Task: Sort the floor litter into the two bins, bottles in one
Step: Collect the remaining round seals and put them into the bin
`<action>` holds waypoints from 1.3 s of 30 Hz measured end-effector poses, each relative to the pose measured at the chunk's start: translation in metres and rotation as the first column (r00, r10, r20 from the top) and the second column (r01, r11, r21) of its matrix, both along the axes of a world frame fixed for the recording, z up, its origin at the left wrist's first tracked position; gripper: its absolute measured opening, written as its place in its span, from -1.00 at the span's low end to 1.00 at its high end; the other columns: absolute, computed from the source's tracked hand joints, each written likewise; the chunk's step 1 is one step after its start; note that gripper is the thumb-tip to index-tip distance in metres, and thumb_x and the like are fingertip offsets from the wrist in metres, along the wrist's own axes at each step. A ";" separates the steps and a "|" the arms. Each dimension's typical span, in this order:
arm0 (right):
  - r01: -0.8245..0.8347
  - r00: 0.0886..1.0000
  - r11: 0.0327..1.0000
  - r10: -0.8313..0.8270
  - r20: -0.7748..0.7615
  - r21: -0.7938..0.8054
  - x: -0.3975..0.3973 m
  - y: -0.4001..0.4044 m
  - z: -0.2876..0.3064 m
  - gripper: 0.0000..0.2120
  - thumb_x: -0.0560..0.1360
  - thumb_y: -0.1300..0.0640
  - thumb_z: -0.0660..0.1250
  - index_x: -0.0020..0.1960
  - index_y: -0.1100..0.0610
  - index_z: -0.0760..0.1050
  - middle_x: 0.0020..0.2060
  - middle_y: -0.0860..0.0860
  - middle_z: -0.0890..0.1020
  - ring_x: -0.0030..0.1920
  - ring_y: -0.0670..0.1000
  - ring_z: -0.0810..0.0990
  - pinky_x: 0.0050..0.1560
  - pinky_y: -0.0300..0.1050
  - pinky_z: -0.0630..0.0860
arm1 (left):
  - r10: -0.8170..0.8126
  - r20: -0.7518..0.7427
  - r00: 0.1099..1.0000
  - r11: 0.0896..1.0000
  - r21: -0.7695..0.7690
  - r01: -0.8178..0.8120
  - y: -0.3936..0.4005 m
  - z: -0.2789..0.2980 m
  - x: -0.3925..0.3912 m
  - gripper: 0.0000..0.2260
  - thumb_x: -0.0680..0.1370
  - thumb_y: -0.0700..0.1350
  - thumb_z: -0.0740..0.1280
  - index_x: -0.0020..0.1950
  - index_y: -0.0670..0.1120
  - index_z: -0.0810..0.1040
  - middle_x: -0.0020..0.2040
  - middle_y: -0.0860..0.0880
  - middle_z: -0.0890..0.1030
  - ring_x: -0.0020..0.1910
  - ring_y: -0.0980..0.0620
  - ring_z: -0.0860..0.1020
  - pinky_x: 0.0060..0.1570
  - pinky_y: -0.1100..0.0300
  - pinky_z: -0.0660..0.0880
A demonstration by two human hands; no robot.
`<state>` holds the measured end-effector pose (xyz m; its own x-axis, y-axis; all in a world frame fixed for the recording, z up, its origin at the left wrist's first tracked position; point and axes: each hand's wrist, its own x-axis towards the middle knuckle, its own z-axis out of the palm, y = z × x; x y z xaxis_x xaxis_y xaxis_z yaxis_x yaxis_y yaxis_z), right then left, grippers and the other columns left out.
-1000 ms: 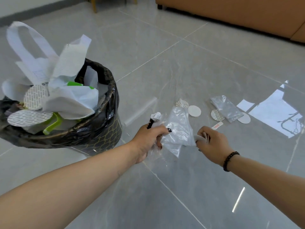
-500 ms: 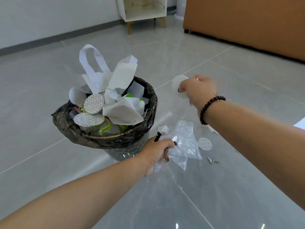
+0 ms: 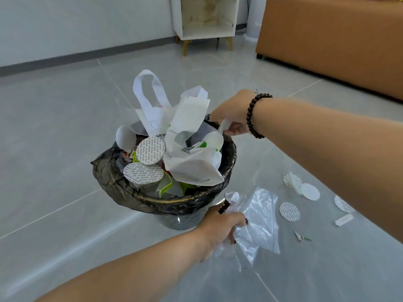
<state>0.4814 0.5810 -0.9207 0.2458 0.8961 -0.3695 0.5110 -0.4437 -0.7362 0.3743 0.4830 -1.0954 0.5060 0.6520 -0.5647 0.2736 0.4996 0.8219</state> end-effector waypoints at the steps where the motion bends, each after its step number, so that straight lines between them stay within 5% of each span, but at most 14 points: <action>1: 0.067 0.997 0.996 -0.065 -0.031 0.059 0.000 0.002 -0.005 -0.83 0.47 0.16 0.42 -0.16 0.19 0.45 -0.24 0.08 0.54 -0.23 0.04 0.55 -0.05 -0.10 0.62 | -0.006 0.002 1.000 1.000 -0.002 0.006 0.000 0.000 0.000 -0.73 0.10 0.01 0.37 -0.26 -0.03 0.61 -0.25 -0.17 0.49 -0.27 -0.09 0.44 -0.21 0.08 0.41; 4: 0.024 0.999 0.982 -0.029 0.024 0.188 -0.001 0.008 -0.028 -0.60 0.38 -0.09 0.48 0.10 0.12 0.54 -0.01 0.02 0.61 -0.08 0.02 0.59 0.07 -0.07 0.57 | -0.011 0.016 1.000 1.000 -0.021 0.012 -0.003 0.000 -0.001 -0.81 0.16 -0.05 0.38 -0.26 -0.04 0.63 -0.24 -0.16 0.49 -0.25 -0.08 0.44 -0.22 0.09 0.41; 6: 0.036 0.999 0.971 -0.030 -0.030 0.235 -0.004 0.006 -0.035 -0.52 0.44 -0.18 0.37 0.12 0.19 0.55 -0.05 0.00 0.56 -0.09 0.01 0.53 0.07 -0.12 0.48 | -0.016 0.022 1.000 0.999 -0.027 0.016 -0.004 0.001 0.001 -0.82 0.19 -0.07 0.37 -0.24 -0.05 0.62 -0.23 -0.15 0.48 -0.24 -0.07 0.44 -0.22 0.11 0.41; 8: 0.072 0.995 0.952 -0.047 -0.089 0.299 -0.002 0.004 -0.035 -0.61 0.53 -0.11 0.26 -0.08 0.24 0.55 -0.18 0.09 0.56 -0.19 0.02 0.44 -0.06 -0.06 0.46 | -0.017 0.033 0.999 0.999 -0.031 0.018 -0.004 0.003 0.000 -0.82 0.18 -0.07 0.37 -0.25 -0.03 0.63 -0.21 -0.15 0.49 -0.22 -0.07 0.44 -0.21 0.10 0.41; 10: 0.175 0.978 0.905 -0.113 -0.176 0.387 0.012 -0.003 -0.036 -0.75 0.51 -0.05 0.27 -0.21 0.07 0.58 -0.11 0.18 0.67 -0.20 0.05 0.49 0.00 0.09 0.55 | 0.002 0.053 0.999 0.999 -0.050 0.001 -0.005 0.005 -0.001 -0.85 0.19 -0.08 0.38 -0.27 -0.03 0.64 -0.20 -0.16 0.50 -0.20 -0.08 0.46 -0.21 0.10 0.43; 13: 0.226 0.973 0.877 -0.183 -0.139 0.425 0.049 -0.040 -0.044 -0.86 0.47 -0.03 0.34 -0.15 0.02 0.60 -0.02 0.15 0.67 -0.08 0.04 0.59 0.10 0.18 0.53 | 0.071 0.115 0.991 0.993 -0.103 -0.059 -0.005 0.007 -0.005 -0.93 0.22 -0.17 0.37 -0.34 -0.05 0.62 -0.27 -0.14 0.54 -0.24 -0.09 0.50 -0.24 0.13 0.44; 16: 0.173 0.984 0.944 -0.181 0.000 0.280 0.082 -0.100 -0.069 -0.86 0.45 0.05 0.43 0.00 0.02 0.58 -0.04 -0.03 0.64 0.04 0.01 0.61 0.05 -0.08 0.55 | 0.160 0.173 0.972 0.984 -0.103 -0.144 -0.005 0.015 -0.006 -0.93 0.30 -0.25 0.39 -0.32 -0.09 0.61 -0.37 -0.11 0.57 -0.39 -0.06 0.53 -0.36 0.21 0.45; 21: 0.043 0.996 0.998 -0.039 0.080 -0.045 0.089 -0.162 -0.095 -0.62 0.32 -0.22 0.44 0.08 -0.14 0.54 0.03 -0.20 0.54 -0.02 -0.09 0.60 0.01 -0.14 0.56 | 0.134 0.254 0.958 0.991 -0.028 -0.131 -0.008 0.033 0.012 -0.93 0.39 -0.21 0.43 -0.21 -0.12 0.56 -0.33 -0.17 0.49 -0.41 -0.04 0.48 -0.40 0.22 0.42; 24: 0.112 0.959 0.986 -0.139 -0.246 -0.122 0.082 -0.175 -0.103 -0.62 0.35 -0.07 0.50 0.12 0.01 0.55 0.02 -0.01 0.63 -0.04 -0.01 0.64 -0.01 -0.10 0.60 | 0.052 0.270 0.962 0.998 0.019 -0.059 -0.013 0.038 0.024 -0.88 0.28 -0.11 0.47 -0.28 -0.05 0.55 -0.40 -0.17 0.43 -0.40 -0.05 0.42 -0.20 0.08 0.32; 26: 0.129 0.837 0.979 -0.193 -0.511 -0.159 0.088 -0.181 -0.105 -0.54 0.30 0.05 0.54 0.15 0.15 0.56 0.05 0.16 0.66 0.04 0.15 0.66 0.14 0.11 0.56 | 0.010 0.271 0.963 0.998 0.052 -0.025 -0.018 0.042 0.032 -0.91 0.31 -0.11 0.42 -0.27 -0.06 0.54 -0.49 -0.07 0.39 -0.48 0.03 0.38 -0.27 0.12 0.30; 28: 0.133 0.746 0.981 -0.192 -0.638 -0.139 0.097 -0.185 -0.102 -0.60 0.37 0.20 0.47 0.18 0.24 0.54 0.04 0.24 0.65 0.02 0.22 0.64 0.09 0.16 0.54 | 0.008 0.284 0.959 0.996 0.085 -0.033 -0.023 0.046 0.039 -0.92 0.36 -0.14 0.44 -0.23 -0.08 0.55 -0.47 -0.03 0.39 -0.49 0.06 0.36 -0.36 0.20 0.34; 34: 0.273 0.858 0.962 -0.228 -0.460 0.031 0.115 -0.188 -0.099 -0.83 0.45 0.35 0.37 -0.03 0.13 0.60 -0.13 0.13 0.68 -0.18 0.07 0.64 -0.04 0.00 0.56 | 0.112 0.216 0.970 0.967 0.200 -0.156 -0.030 0.051 0.048 -0.89 0.49 -0.14 0.42 -0.16 -0.11 0.52 -0.54 0.12 0.43 -0.40 0.03 0.40 -0.30 0.27 0.41; 39: 0.392 0.902 0.891 -0.323 -0.285 0.230 0.118 -0.174 -0.076 -0.79 0.43 0.29 0.39 -0.04 0.03 0.52 -0.17 0.09 0.68 -0.29 0.05 0.61 -0.22 -0.04 0.55 | 0.114 0.141 0.983 0.969 0.202 -0.141 -0.034 0.053 0.035 -0.85 0.51 -0.14 0.40 -0.05 -0.23 0.56 -0.51 0.12 0.48 -0.50 0.08 0.40 -0.34 0.27 0.40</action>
<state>0.5996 0.4066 -0.9971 0.5066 0.8367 -0.2081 0.1553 -0.3260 -0.9325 0.4089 0.4490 -1.0423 0.4697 0.8130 -0.3441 0.1054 0.3354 0.9362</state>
